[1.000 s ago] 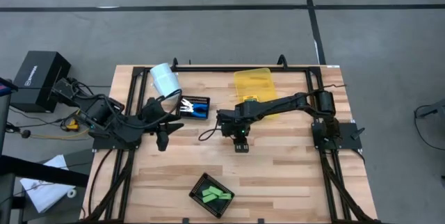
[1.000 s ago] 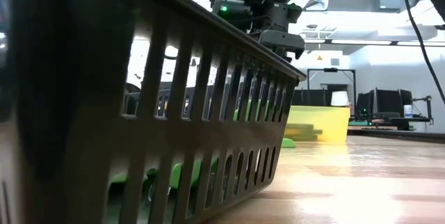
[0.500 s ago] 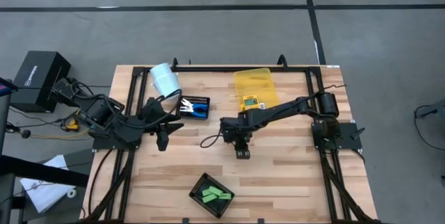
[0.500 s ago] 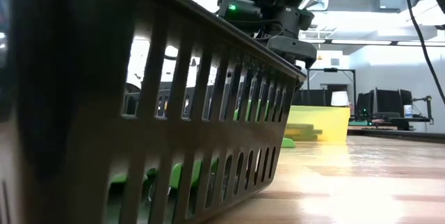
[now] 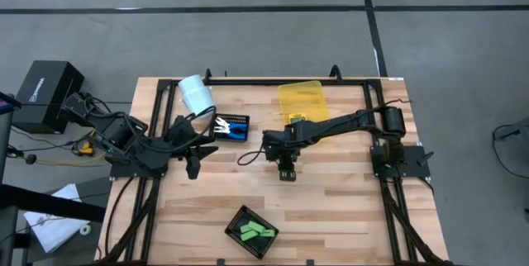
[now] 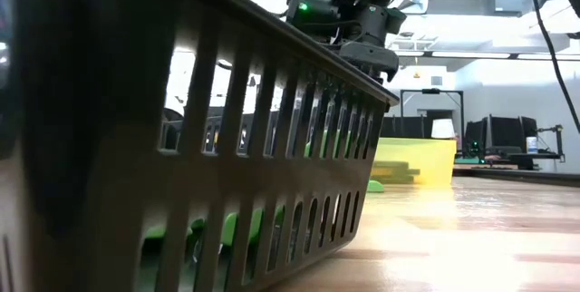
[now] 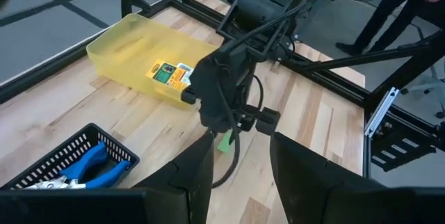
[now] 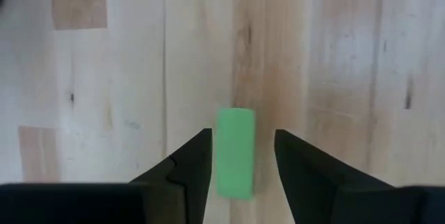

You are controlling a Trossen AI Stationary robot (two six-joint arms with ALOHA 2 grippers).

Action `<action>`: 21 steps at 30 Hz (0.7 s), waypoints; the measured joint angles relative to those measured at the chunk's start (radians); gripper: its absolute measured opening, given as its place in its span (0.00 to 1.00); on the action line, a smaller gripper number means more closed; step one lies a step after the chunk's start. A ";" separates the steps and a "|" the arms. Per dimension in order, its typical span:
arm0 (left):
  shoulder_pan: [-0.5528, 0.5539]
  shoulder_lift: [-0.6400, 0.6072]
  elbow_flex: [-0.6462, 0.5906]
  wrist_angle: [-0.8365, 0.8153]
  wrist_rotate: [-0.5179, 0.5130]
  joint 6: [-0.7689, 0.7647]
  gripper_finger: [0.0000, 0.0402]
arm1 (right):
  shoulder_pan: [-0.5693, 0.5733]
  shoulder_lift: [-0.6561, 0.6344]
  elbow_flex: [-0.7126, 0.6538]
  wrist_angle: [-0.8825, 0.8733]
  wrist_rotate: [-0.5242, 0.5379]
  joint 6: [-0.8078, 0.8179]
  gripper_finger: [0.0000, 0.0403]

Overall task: Pick & Place School Supplies
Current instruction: Put the green eraser into the bottom black bin

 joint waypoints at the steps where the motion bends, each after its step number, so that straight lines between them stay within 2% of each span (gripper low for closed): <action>1: 0.000 0.000 0.000 0.000 0.000 0.000 0.34 | 0.000 0.000 0.000 0.002 -0.003 -0.002 0.37; 8: 0.000 0.000 0.000 0.000 0.000 0.000 0.34 | 0.018 -0.001 -0.009 0.030 -0.003 -0.002 0.37; 21: 0.000 0.000 0.000 0.000 0.000 0.006 0.34 | 0.020 -0.006 -0.130 0.131 -0.011 0.050 0.36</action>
